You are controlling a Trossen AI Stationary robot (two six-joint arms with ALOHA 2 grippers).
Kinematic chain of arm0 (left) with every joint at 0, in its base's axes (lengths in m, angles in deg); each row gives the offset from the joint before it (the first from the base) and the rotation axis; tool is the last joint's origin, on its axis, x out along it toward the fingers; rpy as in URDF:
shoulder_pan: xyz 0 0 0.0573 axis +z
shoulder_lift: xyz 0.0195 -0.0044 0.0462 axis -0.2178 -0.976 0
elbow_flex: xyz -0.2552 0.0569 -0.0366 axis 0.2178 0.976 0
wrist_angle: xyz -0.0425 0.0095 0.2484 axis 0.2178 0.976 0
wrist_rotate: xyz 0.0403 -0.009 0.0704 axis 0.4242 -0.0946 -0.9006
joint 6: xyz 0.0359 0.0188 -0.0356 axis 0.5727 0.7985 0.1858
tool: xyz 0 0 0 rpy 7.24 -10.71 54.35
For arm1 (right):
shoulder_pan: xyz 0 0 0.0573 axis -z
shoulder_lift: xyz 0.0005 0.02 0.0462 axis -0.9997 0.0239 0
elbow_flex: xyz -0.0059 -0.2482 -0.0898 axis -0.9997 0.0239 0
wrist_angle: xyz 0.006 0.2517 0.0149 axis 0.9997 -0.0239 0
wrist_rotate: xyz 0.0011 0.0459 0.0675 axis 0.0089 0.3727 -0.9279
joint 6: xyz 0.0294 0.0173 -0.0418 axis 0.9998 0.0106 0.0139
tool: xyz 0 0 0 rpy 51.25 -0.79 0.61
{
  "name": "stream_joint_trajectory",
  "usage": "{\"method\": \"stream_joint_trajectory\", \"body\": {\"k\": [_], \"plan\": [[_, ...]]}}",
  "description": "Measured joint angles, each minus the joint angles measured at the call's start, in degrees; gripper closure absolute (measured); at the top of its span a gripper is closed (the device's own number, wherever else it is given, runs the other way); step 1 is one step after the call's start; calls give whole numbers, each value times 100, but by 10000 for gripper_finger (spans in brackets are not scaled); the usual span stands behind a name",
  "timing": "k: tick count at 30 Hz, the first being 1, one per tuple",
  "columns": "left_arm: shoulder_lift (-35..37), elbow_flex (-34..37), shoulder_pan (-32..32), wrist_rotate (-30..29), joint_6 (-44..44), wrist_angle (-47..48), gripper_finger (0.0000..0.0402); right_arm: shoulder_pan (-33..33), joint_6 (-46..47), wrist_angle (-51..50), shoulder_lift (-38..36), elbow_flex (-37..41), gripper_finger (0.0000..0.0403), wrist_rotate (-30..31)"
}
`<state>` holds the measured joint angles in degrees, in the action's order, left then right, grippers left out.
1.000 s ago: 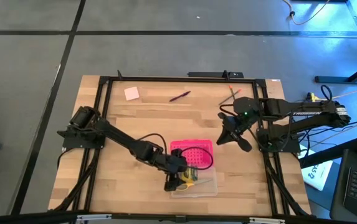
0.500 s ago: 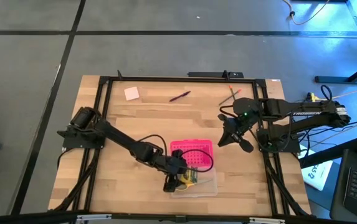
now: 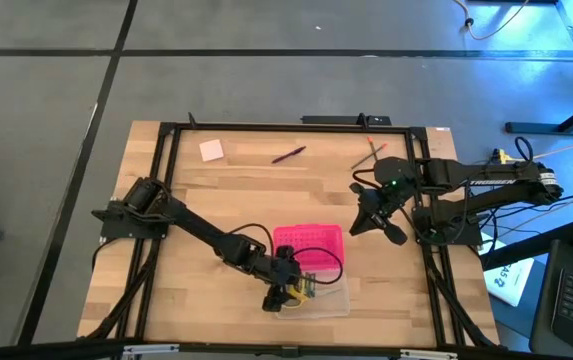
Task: Pack school essentials
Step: Put the yellow crayon box into the pink box
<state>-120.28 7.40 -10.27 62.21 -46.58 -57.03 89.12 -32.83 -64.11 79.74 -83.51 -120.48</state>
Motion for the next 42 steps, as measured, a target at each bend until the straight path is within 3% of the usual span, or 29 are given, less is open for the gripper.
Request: {"method": "stream_joint_trajectory", "body": {"k": [37, 42], "plan": [[7, 0, 7, -4, -184, -2, 116, 1, 16, 26, 2, 0, 373, 5], [7, 0, 7, -2, -181, -2, 96, 2, 16, 26, 2, 0, 373, 5]]}}
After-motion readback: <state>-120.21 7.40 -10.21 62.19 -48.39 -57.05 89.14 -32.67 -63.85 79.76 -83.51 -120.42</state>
